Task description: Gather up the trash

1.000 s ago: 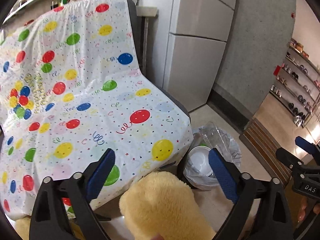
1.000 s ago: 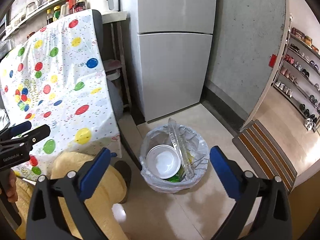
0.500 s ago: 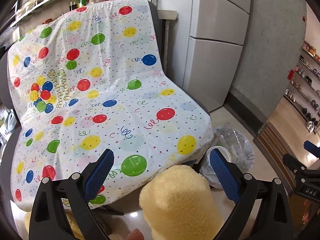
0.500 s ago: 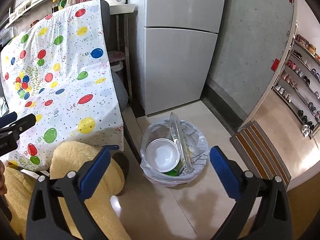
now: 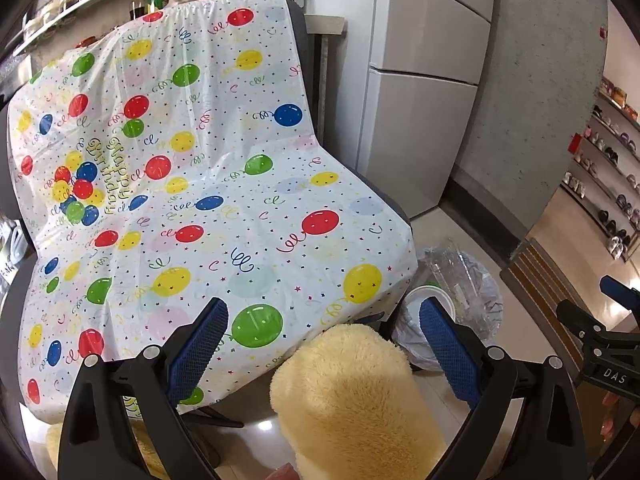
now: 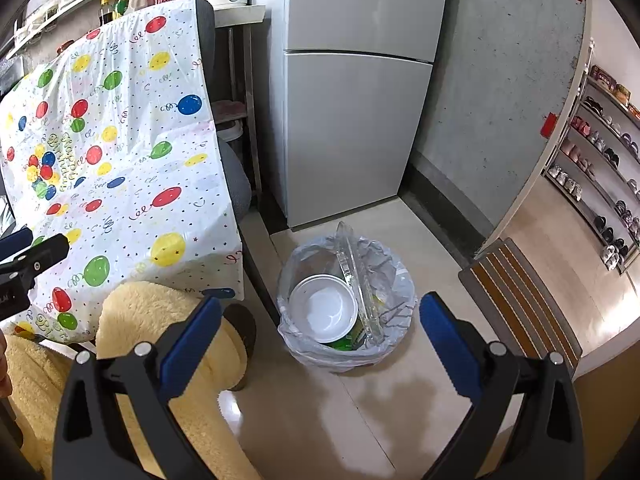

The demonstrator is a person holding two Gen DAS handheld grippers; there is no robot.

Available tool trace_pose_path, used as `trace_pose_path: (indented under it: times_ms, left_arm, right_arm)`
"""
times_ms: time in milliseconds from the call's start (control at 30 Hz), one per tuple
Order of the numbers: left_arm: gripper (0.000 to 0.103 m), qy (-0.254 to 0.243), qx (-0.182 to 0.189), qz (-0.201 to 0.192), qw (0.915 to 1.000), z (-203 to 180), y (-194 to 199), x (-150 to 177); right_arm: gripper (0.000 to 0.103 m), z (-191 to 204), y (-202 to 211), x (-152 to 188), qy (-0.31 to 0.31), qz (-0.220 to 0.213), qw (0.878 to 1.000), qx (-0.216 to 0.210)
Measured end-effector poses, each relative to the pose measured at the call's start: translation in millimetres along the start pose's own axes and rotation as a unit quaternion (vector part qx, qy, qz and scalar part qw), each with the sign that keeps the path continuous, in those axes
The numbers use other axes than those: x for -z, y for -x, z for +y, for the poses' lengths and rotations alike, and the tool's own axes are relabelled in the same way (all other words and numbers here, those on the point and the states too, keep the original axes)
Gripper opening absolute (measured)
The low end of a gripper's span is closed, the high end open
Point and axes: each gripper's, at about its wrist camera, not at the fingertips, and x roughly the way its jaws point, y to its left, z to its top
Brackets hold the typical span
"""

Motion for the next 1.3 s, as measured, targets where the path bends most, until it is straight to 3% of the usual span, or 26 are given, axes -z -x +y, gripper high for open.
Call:
trace_pose_path:
  times_ms: [1300]
  left_arm:
    - [0.096,0.002,-0.003,-0.005,1.0000,-0.8,3.5,-1.9]
  right_arm:
    - [0.097,-4.9,-2.3,-1.2,-0.001,-0.001,1.000,-0.002]
